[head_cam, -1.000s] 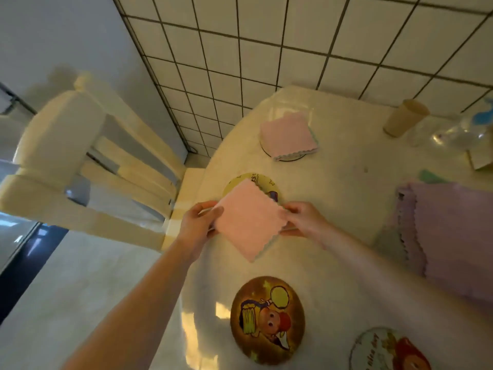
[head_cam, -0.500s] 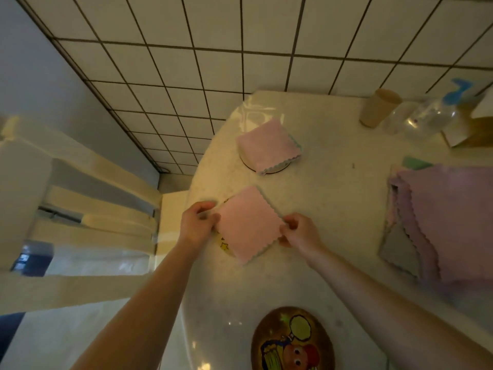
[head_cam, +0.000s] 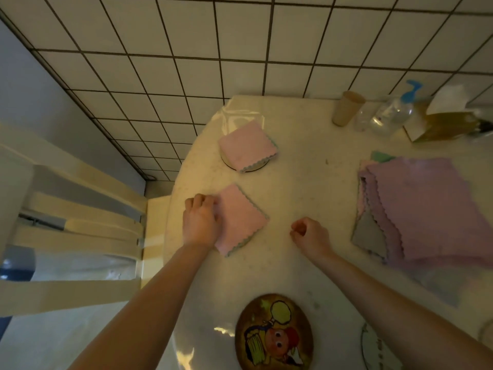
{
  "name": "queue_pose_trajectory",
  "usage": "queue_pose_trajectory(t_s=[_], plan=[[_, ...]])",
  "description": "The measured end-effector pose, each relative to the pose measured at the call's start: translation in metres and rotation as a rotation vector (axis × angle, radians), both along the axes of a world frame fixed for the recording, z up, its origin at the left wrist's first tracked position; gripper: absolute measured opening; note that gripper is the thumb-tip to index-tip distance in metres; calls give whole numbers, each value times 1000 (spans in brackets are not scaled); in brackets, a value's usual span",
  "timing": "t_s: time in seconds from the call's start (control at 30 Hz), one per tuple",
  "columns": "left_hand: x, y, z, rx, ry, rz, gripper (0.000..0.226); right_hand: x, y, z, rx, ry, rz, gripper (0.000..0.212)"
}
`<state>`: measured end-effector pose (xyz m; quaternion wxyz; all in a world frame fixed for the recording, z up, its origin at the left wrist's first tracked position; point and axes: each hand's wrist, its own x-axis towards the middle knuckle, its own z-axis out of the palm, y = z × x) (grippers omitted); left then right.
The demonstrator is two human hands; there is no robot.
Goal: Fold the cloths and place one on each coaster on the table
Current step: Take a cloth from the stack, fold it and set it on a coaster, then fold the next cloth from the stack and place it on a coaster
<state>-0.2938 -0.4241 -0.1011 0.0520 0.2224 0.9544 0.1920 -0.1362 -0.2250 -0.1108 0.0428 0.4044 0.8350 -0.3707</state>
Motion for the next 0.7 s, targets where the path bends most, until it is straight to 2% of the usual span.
queue_pose_trajectory(t_s=[0.2,0.3,0.43,0.6,0.7], plan=[[54,47,1,-54,-38,-269,30,59,44,13,50,52,70,8],[99,80,8,9,-97,-317,35,96,76,17,101,71,122,8],[157,132,11,-7,-99,-407,35,151,130,29,262,92,204,9],[229,211,13,10,-112,-486,36,216,207,28,368,189,191,7],[258,245,13,58,-52,-536,29,236,244,18,421,97,222,8]])
